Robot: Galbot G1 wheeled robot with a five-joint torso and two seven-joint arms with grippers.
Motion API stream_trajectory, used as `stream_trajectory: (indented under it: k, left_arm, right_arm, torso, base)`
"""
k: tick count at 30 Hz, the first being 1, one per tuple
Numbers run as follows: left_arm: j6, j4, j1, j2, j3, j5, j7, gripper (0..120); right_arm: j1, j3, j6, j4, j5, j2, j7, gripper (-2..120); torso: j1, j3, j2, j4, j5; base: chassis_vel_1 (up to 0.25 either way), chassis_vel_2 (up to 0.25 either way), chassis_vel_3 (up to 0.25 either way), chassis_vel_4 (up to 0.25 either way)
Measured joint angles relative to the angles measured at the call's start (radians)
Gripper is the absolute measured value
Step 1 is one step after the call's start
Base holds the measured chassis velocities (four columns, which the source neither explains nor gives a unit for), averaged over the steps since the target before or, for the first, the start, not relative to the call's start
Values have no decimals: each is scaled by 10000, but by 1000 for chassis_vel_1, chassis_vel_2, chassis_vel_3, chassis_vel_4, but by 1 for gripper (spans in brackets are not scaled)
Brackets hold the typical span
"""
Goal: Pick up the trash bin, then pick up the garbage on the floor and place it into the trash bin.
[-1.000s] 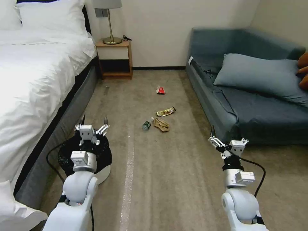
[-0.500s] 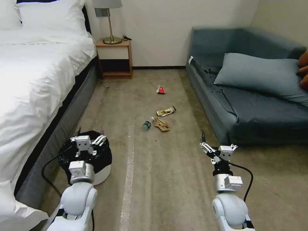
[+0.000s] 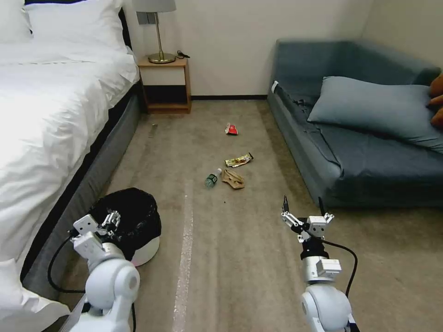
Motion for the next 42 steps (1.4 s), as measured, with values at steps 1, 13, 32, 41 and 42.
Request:
stream_trajectory:
  k: [1, 13, 32, 41, 42]
  left_arm:
    - [162, 138, -148, -11, -40, -295, -144, 93]
    - [999, 942, -744, -386, -180, -1497, -1248, 98]
    - [940, 2648, -1460, -649, -855, -1908, -1463, 58]
    - [871, 2661, -1366, -652, -809, -1969, -1332, 26]
    - [863, 2648, -1332, -652, -802, -1969, -1298, 22]
  right_arm:
    - [-31, 23, 22, 32, 0, -14, -8, 100]
    - [-228, 16, 380, 49, 133, 31, -414, 100]
    - [-376, 6, 559, 90, 127, 30, -627, 100]
    - [-413, -33, 581, 102, -1, 91, -535, 100]
    - [-411, -20, 583, 102, -119, 98, -530, 100]
  torso:
    - [-1, 0, 0, 1, 0]
    - [-1, 0, 0, 1, 0]
    - [0, 0, 0, 1, 1]
    - [0, 0, 0, 1, 1]
    - [0, 0, 0, 1, 1]
  base:
    - [0, 0, 0, 0]
    - [0, 0, 0, 0]
    - [0, 0, 0, 0]
    - [0, 0, 0, 0]
    - [0, 0, 0, 0]
